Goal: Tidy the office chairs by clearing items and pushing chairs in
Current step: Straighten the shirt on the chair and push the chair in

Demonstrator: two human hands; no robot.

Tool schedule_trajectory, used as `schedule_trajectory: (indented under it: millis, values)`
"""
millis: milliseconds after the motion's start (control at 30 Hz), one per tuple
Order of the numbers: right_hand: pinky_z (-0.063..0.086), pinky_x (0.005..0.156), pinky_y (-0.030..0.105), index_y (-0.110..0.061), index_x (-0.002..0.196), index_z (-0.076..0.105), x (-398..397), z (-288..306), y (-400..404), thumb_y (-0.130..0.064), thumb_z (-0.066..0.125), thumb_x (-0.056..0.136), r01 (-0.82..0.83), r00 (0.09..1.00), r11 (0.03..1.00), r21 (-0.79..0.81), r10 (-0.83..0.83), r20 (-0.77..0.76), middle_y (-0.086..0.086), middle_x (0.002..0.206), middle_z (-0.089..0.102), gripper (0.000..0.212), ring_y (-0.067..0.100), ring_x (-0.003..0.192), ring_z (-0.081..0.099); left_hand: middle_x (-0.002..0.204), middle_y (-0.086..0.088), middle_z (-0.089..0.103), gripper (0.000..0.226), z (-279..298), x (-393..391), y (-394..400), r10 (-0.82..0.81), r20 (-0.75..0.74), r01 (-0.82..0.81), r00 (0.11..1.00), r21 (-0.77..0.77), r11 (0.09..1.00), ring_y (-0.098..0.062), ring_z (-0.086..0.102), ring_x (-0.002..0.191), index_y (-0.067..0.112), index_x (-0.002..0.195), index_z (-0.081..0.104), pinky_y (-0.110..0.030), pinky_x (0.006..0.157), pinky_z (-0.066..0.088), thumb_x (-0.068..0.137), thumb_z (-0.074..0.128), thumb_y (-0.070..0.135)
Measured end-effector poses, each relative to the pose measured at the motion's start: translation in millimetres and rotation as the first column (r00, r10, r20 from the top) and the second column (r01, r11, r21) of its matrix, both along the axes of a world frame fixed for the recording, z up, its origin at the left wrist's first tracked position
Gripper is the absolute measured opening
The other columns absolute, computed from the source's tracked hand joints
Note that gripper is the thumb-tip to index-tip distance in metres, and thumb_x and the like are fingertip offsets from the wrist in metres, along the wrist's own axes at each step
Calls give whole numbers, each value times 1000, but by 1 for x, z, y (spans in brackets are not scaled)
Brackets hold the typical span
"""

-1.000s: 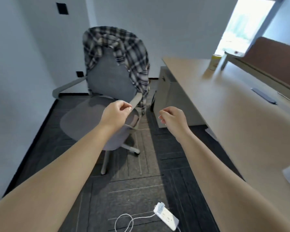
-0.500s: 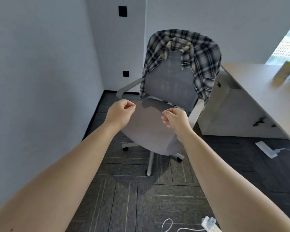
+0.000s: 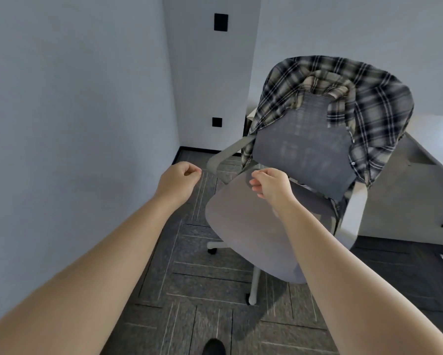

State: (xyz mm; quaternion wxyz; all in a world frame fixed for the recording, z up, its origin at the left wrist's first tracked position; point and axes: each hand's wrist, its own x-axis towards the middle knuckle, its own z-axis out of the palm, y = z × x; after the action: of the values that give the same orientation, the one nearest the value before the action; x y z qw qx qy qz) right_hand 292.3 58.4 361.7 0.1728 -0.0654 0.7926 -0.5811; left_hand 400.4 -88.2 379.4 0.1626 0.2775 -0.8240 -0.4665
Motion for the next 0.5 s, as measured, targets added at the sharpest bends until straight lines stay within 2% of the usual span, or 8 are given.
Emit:
schedule_trajectory:
  millis: [67, 200, 367, 500]
  values:
    - [42, 75, 32, -19, 63, 51, -30, -8, -20, -16, 47, 89, 13, 1000, 1000, -10, -13, 19, -3, 66, 55, 27, 12, 62, 49, 75, 7, 54, 22, -6, -30, -19, -8, 10, 8, 1000, 7, 1000, -12, 51, 72, 8, 103, 61, -17, 64, 39, 90, 45, 15]
    - [41, 65, 27, -18, 63, 50, -85, -24, -56, -15, 47, 90, 31, 998, 1000, -5, -30, 63, -3, 66, 54, 27, 11, 59, 48, 73, 9, 53, 18, -16, -85, -52, -18, 41, 18, 999, 18, 1000, -12, 51, 71, 11, 99, 60, -19, 63, 40, 90, 45, 14]
    - [42, 71, 32, -17, 61, 49, -136, -45, -93, -14, 47, 88, 52, 991, 998, 18, -54, 123, -1, 65, 54, 28, 12, 59, 48, 76, 11, 53, 10, -39, -136, -96, -35, 111, 30, 993, 43, 999, -18, 53, 88, 16, 89, 57, -35, 86, 45, 89, 46, 17]
    - [39, 69, 34, -17, 58, 49, -175, -67, -125, -13, 48, 87, 89, 979, 995, 51, -97, 180, 1, 62, 53, 30, 15, 60, 46, 78, 8, 54, 10, -63, -178, -132, -76, 158, 65, 985, 72, 995, -18, 53, 89, 17, 89, 56, -35, 86, 45, 89, 46, 17]
